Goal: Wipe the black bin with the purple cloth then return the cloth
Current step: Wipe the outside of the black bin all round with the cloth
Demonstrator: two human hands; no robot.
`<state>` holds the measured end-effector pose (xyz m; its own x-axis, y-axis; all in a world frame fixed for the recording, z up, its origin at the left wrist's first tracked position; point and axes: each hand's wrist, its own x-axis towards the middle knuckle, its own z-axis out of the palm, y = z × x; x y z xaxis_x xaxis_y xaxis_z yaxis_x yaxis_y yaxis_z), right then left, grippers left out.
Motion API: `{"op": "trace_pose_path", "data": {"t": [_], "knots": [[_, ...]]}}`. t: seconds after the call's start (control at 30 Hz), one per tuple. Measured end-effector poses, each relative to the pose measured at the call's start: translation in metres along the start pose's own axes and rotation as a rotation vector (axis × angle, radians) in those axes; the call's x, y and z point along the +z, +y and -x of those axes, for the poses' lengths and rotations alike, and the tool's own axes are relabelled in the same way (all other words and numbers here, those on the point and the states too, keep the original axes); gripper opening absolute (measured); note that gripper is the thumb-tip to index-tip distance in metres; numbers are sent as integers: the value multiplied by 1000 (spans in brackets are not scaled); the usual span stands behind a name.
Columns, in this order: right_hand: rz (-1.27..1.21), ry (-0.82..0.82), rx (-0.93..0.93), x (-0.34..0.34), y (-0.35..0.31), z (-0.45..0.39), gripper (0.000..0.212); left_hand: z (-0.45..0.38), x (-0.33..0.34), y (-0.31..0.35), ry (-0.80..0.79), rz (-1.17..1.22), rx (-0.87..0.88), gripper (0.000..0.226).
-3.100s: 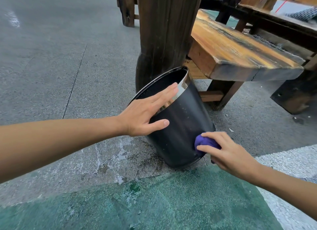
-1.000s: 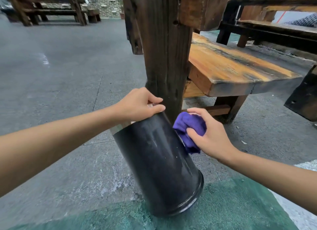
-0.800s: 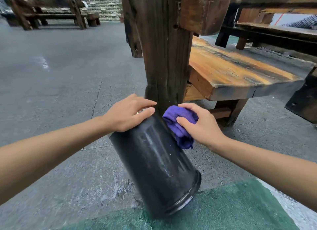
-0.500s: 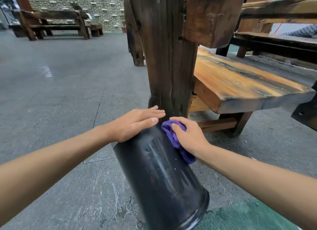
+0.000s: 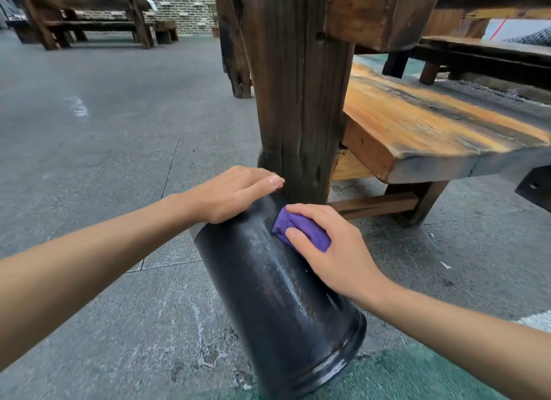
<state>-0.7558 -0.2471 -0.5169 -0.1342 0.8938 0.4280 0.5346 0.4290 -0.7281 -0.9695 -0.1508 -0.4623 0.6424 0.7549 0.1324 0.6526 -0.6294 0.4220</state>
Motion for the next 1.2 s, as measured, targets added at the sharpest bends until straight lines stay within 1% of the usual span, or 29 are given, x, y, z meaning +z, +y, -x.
{"op": "trace_pose_path", "data": {"t": [0.07,0.17,0.3,0.43,0.5,0.57,0.67,0.73,0.77,0.83,0.9,0.97,1.03,1.1,1.2], "knots": [[42,-26,-91,-4,5,18,32,-1,1,0,4,-22,3,64],[121,-98,-196,-17,13,41,32,-1,-1,2,3,-52,7,58],[203,-175,-342,-36,23,68,32,-2,-2,9,-5,-48,-15,63],[208,-231,-398,-53,32,85,30,-8,-1,26,-19,-6,-27,73],[202,-254,-409,-61,36,89,30,-13,2,37,-33,-6,-20,65],[166,-221,-363,-68,37,86,31,-21,6,47,-48,-19,-2,54],[91,-11,-210,-70,34,64,28,-28,11,57,-34,6,42,58],[35,119,-75,-65,26,37,27,-29,14,64,78,80,85,75],[4,159,-17,-60,21,22,27,-30,16,67,160,142,88,78],[-45,214,85,-50,13,-4,26,-31,22,71,343,228,53,74],[-59,248,148,-40,9,-20,23,-25,27,69,480,163,24,73],[-88,267,196,-34,9,-28,22,-13,30,61,526,59,57,67],[-126,292,250,-31,10,-32,20,-1,30,53,532,64,71,66],[-140,296,284,-28,10,-35,20,4,23,49,472,160,46,71],[-137,270,299,-24,8,-35,18,6,14,49,293,286,64,49]]}}
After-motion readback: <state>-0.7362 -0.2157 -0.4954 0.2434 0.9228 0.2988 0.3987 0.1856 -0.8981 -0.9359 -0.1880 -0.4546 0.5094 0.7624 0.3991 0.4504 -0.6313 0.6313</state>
